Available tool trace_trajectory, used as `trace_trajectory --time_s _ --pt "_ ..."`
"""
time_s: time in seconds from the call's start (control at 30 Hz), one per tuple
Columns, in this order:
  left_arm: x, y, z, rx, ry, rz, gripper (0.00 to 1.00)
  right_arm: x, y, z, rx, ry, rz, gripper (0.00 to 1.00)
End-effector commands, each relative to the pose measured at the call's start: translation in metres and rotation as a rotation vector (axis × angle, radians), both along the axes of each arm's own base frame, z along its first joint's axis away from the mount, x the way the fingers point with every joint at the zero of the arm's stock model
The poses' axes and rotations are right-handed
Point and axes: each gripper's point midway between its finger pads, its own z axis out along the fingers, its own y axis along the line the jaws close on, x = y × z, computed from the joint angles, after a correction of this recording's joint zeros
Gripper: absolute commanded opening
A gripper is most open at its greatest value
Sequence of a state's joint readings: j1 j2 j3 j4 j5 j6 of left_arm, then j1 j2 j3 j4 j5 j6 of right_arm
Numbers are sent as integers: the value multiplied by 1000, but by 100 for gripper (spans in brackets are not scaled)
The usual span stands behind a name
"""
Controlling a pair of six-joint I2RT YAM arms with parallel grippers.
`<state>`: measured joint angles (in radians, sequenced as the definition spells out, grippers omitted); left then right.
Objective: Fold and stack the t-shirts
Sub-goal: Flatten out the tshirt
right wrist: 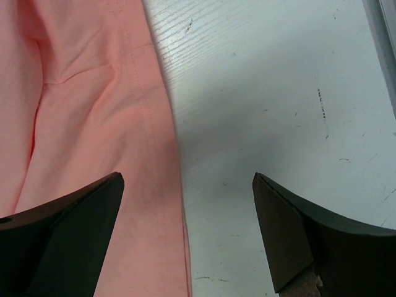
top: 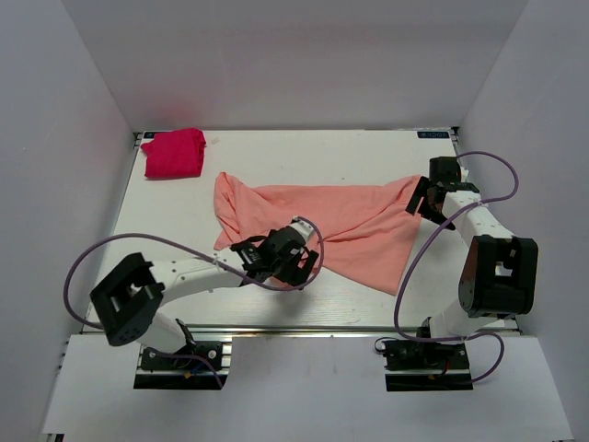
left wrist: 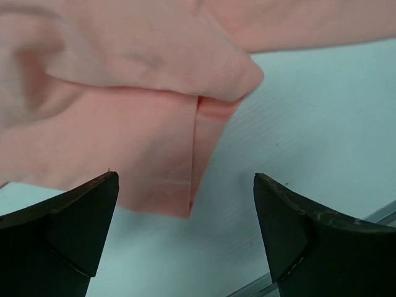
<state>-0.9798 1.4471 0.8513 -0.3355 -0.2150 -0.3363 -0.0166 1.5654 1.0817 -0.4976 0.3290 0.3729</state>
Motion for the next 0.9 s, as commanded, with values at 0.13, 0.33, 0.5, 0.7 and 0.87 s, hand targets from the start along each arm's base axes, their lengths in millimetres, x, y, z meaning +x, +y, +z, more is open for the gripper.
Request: trace_trajectory --time_s 0.13,0.33,0.5,0.7,0.87 --pt "-14 -3 -49 78 113 -96 85 2 -1 4 -2 -22 6 90" --pt "-8 11 -67 139 127 0 42 1 -1 1 -7 -18 3 90" --pt "-1 16 -53 122 94 84 0 2 -3 -1 -11 -13 -3 90" --pt "23 18 31 -53 -120 169 0 21 1 14 9 -54 10 90" --pt "48 36 110 -143 -337 297 0 52 12 25 81 -92 7 88"
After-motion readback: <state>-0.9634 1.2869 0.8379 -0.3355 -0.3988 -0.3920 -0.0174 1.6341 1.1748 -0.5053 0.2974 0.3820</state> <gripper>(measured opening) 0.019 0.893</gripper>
